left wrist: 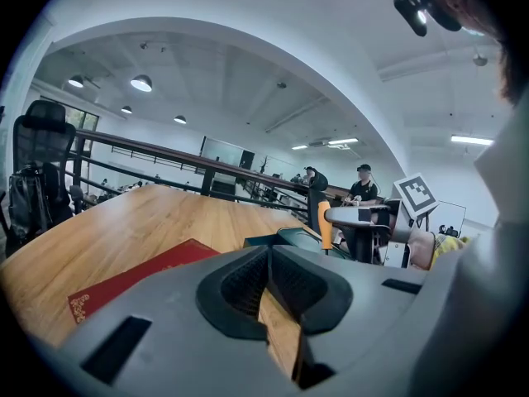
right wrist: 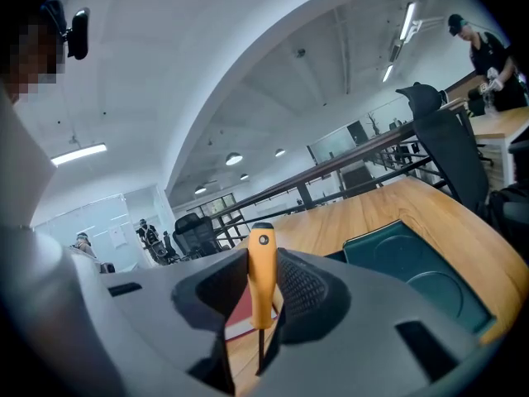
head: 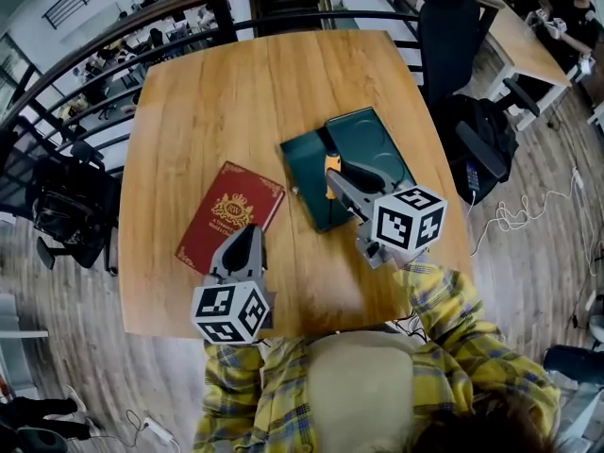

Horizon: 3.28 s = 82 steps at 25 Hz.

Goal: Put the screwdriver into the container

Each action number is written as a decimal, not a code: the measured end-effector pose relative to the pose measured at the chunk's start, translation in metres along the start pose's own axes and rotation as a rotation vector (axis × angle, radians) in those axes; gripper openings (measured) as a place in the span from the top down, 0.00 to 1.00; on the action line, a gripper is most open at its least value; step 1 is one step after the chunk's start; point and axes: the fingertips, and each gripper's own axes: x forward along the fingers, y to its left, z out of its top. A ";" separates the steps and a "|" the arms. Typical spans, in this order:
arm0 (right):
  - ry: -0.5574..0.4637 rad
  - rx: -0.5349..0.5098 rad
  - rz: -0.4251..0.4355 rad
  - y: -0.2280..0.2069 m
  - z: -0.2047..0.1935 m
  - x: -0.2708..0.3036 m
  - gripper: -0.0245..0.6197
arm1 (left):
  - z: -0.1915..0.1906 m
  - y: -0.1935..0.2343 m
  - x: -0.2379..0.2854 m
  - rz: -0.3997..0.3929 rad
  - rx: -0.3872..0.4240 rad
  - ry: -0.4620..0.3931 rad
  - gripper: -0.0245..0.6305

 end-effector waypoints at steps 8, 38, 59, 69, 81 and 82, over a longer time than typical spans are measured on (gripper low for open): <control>0.073 -0.023 -0.011 -0.015 -0.014 0.031 0.71 | -0.003 0.011 0.010 0.030 -0.001 0.008 0.93; 0.450 -0.048 -0.171 -0.053 -0.071 0.097 0.71 | -0.015 0.021 0.020 0.040 -0.014 0.044 0.93; 0.635 -0.059 -0.258 -0.080 -0.117 0.128 0.71 | -0.021 0.030 0.008 0.080 -0.026 0.042 0.93; 0.646 -0.064 -0.290 -0.087 -0.122 0.130 0.71 | -0.022 0.035 0.008 0.084 -0.035 0.044 0.93; 0.608 -0.046 -0.290 -0.084 -0.115 0.131 0.73 | -0.018 0.035 0.011 0.072 -0.035 0.042 0.93; 0.604 -0.043 -0.290 -0.084 -0.114 0.131 0.73 | -0.018 0.035 0.011 0.072 -0.035 0.042 0.93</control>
